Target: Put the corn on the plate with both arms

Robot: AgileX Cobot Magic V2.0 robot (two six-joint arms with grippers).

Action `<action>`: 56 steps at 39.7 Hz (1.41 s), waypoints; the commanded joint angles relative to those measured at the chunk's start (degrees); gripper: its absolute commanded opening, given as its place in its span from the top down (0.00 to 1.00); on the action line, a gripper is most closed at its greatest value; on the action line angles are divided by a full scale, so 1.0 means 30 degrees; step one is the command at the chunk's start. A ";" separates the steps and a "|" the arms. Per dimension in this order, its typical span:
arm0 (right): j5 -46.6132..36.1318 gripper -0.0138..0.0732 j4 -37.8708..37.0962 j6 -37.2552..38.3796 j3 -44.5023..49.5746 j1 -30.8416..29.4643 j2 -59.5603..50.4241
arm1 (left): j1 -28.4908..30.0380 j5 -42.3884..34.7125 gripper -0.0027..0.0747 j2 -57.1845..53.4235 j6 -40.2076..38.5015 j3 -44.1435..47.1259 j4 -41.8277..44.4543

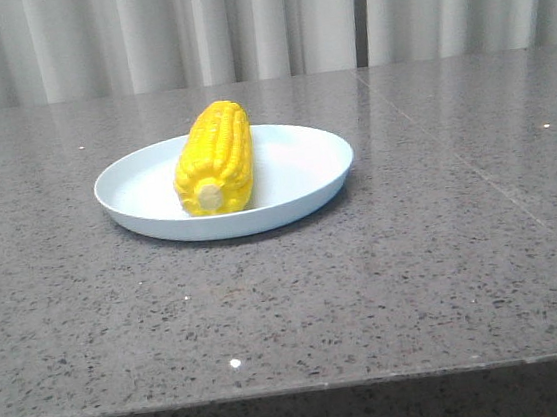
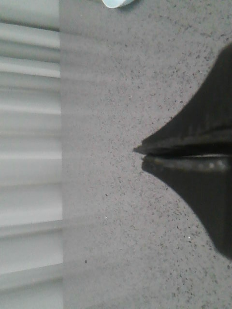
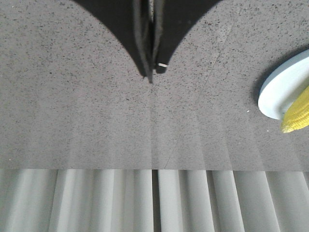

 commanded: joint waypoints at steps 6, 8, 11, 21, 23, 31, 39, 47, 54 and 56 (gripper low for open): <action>-0.1599 0.97 -0.0323 -0.0129 -0.0454 -0.0142 0.0240 | 0.0040 -0.3071 0.99 -0.0443 0.0026 0.0668 -0.0285; -0.1599 0.97 -0.0323 -0.0129 -0.0454 -0.0142 0.0240 | 0.0040 -0.3073 0.99 -0.0443 0.0026 0.0668 -0.0285; -0.1599 0.97 -0.0323 -0.0129 -0.0454 -0.0142 0.0240 | 0.0040 -0.3027 0.99 -0.0443 0.0026 0.0668 -0.0285; -0.1599 0.97 -0.0323 -0.0129 -0.0454 -0.0142 0.0240 | 0.0040 -0.3027 0.99 -0.0443 0.0026 0.0668 -0.0285; -0.1599 0.97 -0.0323 -0.0129 -0.0454 -0.0142 0.0240 | 0.0040 -0.3027 0.99 -0.0443 0.0026 0.0668 -0.0285; -0.1599 0.97 -0.0323 -0.0129 -0.0454 -0.0142 0.0240 | 0.0040 -0.3027 0.99 -0.0443 0.0026 0.0668 -0.0285; -0.1599 0.97 -0.0323 -0.0129 -0.0454 -0.0142 0.0240 | 0.0040 -0.3027 0.99 -0.0443 0.0026 0.0668 -0.0285; -0.1617 0.97 -0.0323 -0.0129 -0.0405 -0.0142 0.0240 | 0.0040 -0.3027 0.99 -0.0443 0.0026 0.0668 -0.0285; -0.2040 0.97 -0.0145 -0.1006 0.0694 -0.0323 0.0219 | 0.0040 -0.3027 0.99 -0.0443 0.0026 0.0668 -0.0285; -0.2571 0.97 0.0268 -0.2102 0.1190 -0.0669 0.0200 | 0.0040 -0.3027 0.99 -0.0443 0.0026 0.0668 -0.0285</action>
